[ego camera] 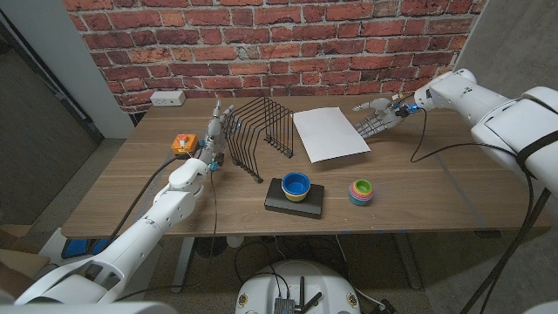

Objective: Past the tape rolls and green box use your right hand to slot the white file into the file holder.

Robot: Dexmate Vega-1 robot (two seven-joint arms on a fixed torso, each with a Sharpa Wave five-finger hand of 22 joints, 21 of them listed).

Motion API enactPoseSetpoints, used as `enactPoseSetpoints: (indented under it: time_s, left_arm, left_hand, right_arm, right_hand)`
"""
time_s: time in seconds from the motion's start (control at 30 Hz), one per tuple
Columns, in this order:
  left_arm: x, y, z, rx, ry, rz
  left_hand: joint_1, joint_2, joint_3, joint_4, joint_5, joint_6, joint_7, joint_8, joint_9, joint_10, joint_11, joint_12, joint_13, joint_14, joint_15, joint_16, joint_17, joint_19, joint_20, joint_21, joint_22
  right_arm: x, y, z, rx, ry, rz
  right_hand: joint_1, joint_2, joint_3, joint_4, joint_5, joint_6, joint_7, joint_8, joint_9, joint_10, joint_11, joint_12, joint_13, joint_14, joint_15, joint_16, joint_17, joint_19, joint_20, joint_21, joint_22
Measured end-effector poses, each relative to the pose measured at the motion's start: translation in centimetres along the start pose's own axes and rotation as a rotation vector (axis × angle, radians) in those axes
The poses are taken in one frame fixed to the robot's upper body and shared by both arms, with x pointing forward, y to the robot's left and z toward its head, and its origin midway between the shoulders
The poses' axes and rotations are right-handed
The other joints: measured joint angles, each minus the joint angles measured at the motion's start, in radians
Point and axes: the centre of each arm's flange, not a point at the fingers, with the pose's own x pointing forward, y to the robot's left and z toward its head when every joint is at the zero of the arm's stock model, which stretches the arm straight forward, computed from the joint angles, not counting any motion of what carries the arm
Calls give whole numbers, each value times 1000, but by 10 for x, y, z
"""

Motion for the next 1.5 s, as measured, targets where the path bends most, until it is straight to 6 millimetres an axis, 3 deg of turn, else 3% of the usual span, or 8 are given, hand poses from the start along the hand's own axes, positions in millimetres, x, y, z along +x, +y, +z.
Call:
enactPoseSetpoints:
  time_s: [0.33,0.63,1.13,1.5]
  left_arm:
    - [0,0,0,0,0,0]
    - [0,0,0,0,0,0]
    - [0,0,0,-1,0,-1]
    - [0,-1,0,-1,0,-1]
  left_hand:
    - [0,0,0,0,0,0,0,0,0,0,0,0,0,0,0,0,0,0,0,0,0]
    - [0,0,0,0,0,0,0,0,0,0,0,0,0,0,0,0,0,0,0,0,0]
    - [0,0,-3,3,0,0,0,0,0,0,0,0,0,0,0,0,0,0,0,0,0]
    - [0,0,-3,3,0,0,0,0,0,0,0,0,0,0,0,0,0,0,0,0,0]
  right_arm:
    - [7,4,7,-18,15,-27]
    - [14,7,11,-36,24,-59]
    - [23,16,15,-63,50,-71]
    - [26,18,15,-70,64,-83]
  right_hand:
    - [41,-15,-9,-3,8,61,4,16,5,54,-33,14,11,59,-37,32,11,53,-36,8,1]
    - [54,-18,-13,1,16,75,7,20,5,65,-33,14,14,68,-39,38,16,67,-39,8,1]
    - [60,-53,-58,11,29,90,4,20,9,90,-47,21,27,109,-69,64,30,110,-61,8,1]
    - [78,-70,-83,14,59,129,11,32,14,140,-55,38,46,148,-77,86,44,201,-77,27,1]
